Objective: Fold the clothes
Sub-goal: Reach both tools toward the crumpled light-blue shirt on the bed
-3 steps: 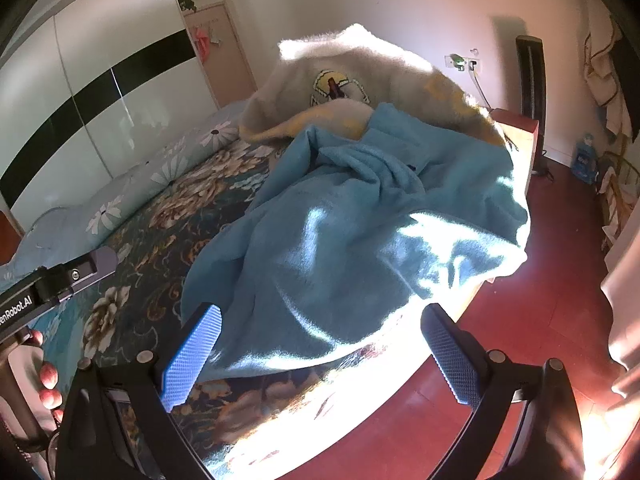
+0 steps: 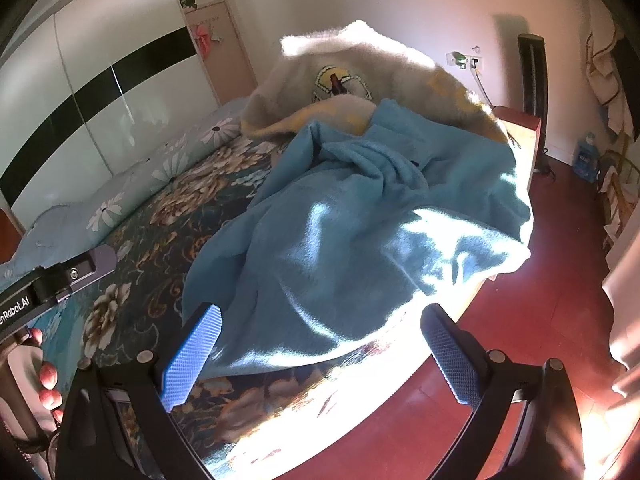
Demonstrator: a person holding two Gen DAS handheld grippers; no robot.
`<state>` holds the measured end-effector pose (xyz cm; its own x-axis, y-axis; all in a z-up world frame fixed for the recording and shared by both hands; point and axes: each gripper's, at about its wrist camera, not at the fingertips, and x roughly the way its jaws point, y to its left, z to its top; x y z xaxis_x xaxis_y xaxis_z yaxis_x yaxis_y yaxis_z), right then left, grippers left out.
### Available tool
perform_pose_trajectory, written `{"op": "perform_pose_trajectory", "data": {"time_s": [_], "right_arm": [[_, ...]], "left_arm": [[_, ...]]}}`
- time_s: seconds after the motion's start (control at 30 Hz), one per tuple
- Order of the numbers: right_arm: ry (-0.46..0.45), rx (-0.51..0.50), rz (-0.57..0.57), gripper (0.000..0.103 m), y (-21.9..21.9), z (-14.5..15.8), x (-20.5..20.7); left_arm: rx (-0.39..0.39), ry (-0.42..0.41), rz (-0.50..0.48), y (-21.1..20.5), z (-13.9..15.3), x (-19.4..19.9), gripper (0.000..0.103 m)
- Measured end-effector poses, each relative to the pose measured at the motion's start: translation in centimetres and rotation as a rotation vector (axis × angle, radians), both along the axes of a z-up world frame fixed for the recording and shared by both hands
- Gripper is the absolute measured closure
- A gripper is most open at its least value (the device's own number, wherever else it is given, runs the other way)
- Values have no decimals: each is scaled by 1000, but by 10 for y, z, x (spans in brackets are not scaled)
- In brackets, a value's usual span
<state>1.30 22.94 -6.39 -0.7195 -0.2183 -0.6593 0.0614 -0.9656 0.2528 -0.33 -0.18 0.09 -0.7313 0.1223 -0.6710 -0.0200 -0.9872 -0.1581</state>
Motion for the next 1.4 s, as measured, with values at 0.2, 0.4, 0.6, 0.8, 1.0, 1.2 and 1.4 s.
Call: {"op": "perform_pose_trajectory", "data": {"time_s": [0.2, 0.4, 0.6, 0.8, 1.0, 1.2, 1.4], "right_arm": [[-16, 15, 6, 3, -5, -2, -3], [-7, -37, 1, 3, -2, -2, -2], [6, -38, 7, 3, -7, 0, -1], [15, -25, 20, 3, -14, 0, -1], [27, -31, 25, 3, -18, -1, -2], [37, -27, 39, 3, -23, 1, -3], [12, -5, 32, 3, -25, -4, -2]], "left_arm": [[-26, 28, -17, 1, 0, 7, 0], [-11, 33, -1, -7, 5, 9, 0], [16, 41, 8, -15, 10, 11, 0], [40, 67, 26, -21, 16, 15, 0], [15, 88, 15, -21, 22, 19, 0], [2, 82, -7, -19, 22, 21, 0], [-54, 102, -12, -17, 24, 27, 0]]}}
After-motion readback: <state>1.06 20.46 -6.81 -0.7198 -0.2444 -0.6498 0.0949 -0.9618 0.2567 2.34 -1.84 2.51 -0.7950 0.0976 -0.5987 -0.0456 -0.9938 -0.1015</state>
